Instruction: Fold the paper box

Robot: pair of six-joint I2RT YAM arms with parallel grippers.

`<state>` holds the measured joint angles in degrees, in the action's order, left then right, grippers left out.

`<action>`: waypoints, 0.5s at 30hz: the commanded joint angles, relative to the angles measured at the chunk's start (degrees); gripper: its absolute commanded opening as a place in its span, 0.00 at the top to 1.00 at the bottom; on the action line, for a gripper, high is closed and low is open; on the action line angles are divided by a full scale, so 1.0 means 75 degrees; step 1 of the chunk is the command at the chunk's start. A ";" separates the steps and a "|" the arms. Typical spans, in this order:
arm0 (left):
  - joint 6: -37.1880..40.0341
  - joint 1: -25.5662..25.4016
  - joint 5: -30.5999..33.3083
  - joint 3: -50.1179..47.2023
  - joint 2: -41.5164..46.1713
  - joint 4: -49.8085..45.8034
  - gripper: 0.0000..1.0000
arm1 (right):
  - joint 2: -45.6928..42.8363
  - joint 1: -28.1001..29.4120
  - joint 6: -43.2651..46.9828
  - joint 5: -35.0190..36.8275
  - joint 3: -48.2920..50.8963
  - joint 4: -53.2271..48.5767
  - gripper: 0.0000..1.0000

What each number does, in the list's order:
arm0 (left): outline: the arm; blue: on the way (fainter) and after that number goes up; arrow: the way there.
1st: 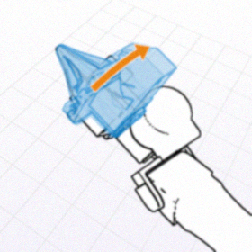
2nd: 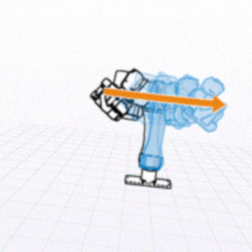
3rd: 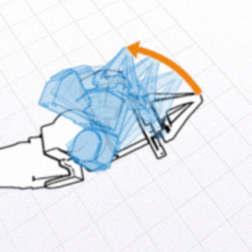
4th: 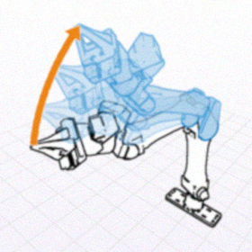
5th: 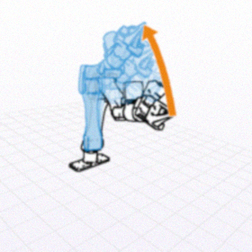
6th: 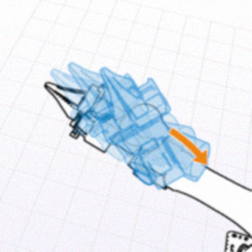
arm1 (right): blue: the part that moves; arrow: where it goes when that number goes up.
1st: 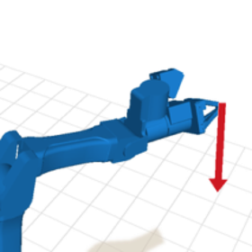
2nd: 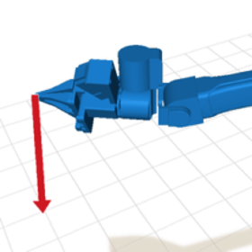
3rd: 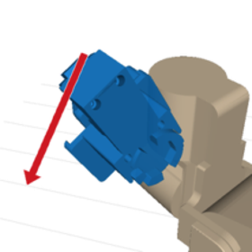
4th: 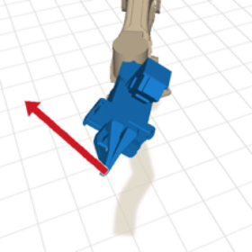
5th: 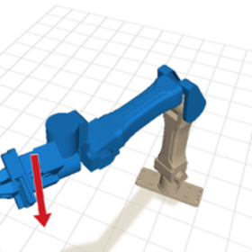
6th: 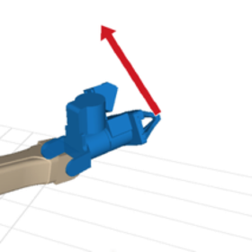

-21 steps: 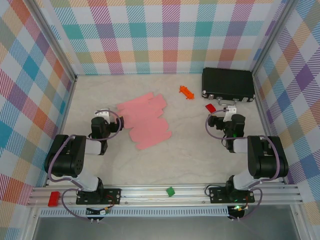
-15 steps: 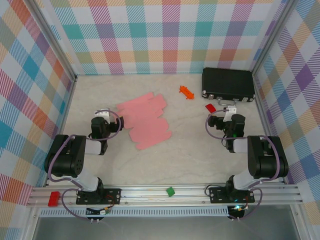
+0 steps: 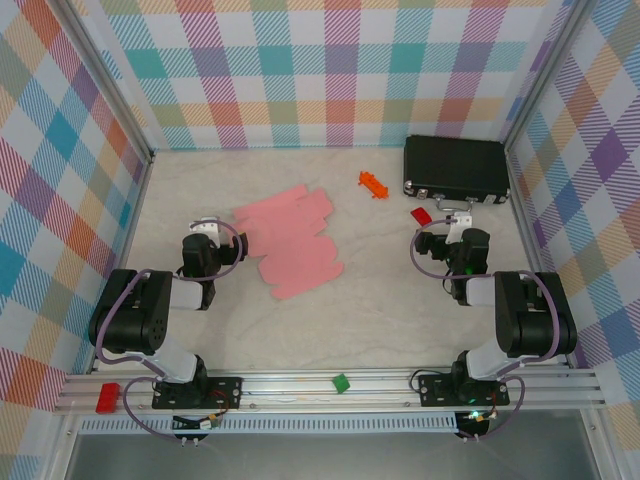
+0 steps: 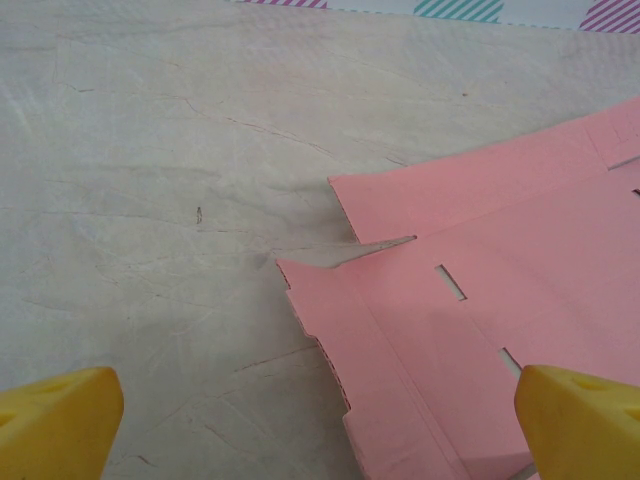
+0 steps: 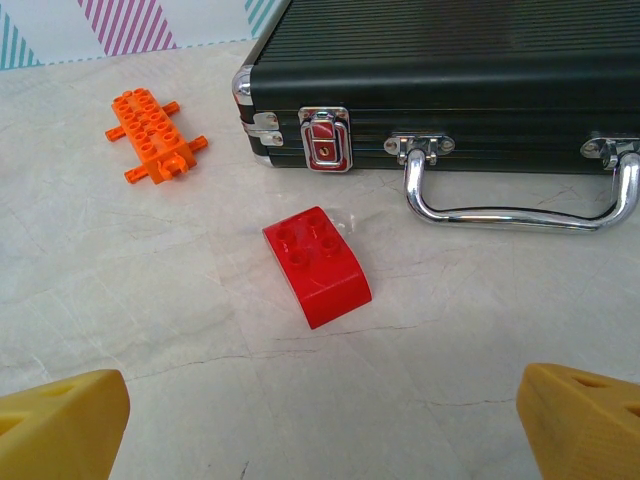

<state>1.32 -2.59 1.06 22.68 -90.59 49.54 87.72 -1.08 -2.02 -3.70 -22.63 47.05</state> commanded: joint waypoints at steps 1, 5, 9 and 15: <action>0.0082 0.0001 -0.0048 0.0129 -0.0041 0.0028 0.00 | 0.0063 0.0039 0.0176 -0.0151 -0.0158 0.0043 0.01; 0.0075 0.0005 -0.0048 0.0129 -0.0039 0.0034 0.00 | 0.0063 0.0034 0.0182 -0.0151 -0.0158 0.0043 0.01; 0.0092 0.0003 -0.0080 0.0089 -0.0017 0.0094 0.00 | 0.0046 0.0038 0.0171 -0.0151 -0.0135 0.0079 0.01; -0.0146 0.0000 0.0584 -0.0023 0.0869 -0.0394 0.00 | -0.0656 0.0028 0.0053 0.0093 -0.0384 -0.0951 0.01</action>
<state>1.06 -2.59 2.28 22.65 -88.49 47.92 86.26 -1.08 -2.07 -3.44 -23.22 43.53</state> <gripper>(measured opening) 0.997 0.990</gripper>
